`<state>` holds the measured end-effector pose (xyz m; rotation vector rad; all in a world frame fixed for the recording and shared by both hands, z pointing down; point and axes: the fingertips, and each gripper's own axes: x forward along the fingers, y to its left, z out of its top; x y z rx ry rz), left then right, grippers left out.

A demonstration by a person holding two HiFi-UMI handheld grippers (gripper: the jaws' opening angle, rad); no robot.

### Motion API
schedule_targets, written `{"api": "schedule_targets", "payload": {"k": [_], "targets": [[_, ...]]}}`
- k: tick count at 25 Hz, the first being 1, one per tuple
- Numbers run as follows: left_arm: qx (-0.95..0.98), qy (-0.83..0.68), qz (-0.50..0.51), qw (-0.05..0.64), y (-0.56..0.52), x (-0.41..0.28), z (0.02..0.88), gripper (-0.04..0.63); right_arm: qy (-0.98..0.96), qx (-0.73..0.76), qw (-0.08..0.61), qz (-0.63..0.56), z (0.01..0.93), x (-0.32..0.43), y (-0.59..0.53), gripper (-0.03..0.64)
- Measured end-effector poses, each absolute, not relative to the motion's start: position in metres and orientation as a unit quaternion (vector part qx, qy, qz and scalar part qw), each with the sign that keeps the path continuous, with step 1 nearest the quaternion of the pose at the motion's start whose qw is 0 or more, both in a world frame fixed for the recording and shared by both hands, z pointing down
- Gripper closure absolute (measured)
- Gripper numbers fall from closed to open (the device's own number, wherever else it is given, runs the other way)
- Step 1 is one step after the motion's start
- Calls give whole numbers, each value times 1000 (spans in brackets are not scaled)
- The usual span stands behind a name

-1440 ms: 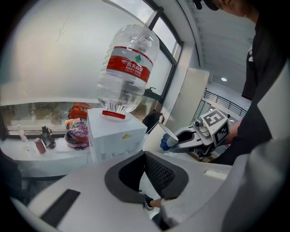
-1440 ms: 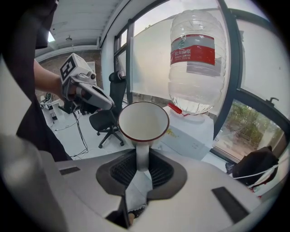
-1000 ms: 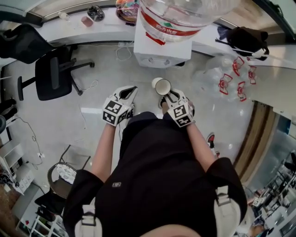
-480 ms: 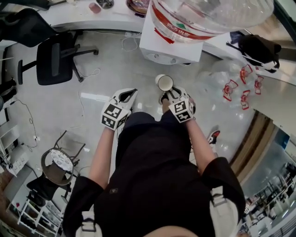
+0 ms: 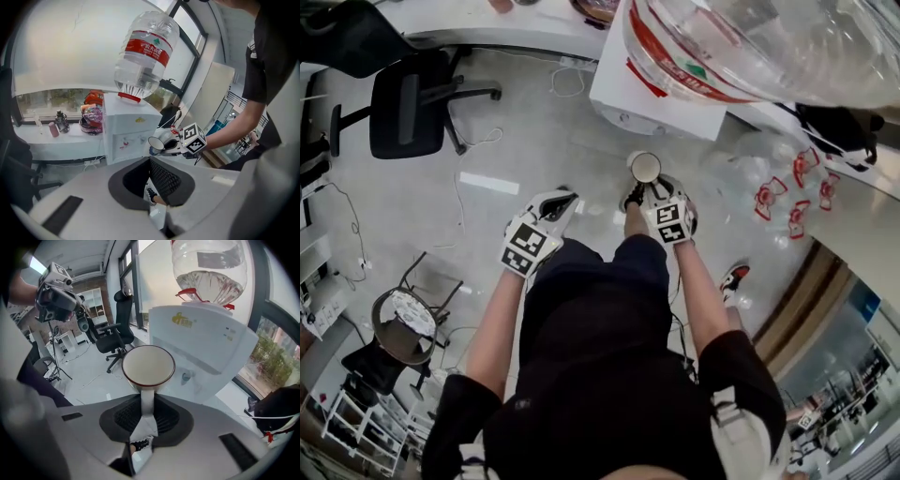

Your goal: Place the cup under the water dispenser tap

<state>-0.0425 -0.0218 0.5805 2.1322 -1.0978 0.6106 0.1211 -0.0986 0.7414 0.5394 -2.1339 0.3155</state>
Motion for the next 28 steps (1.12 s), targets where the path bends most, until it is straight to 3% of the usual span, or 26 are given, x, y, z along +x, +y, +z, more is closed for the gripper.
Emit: {"api": "schedule_targets", "payload": {"k": [28], "targets": [[788,-408,256,384,39,-64,649,597,-798,303,489,179,893,131,-162,566]]}}
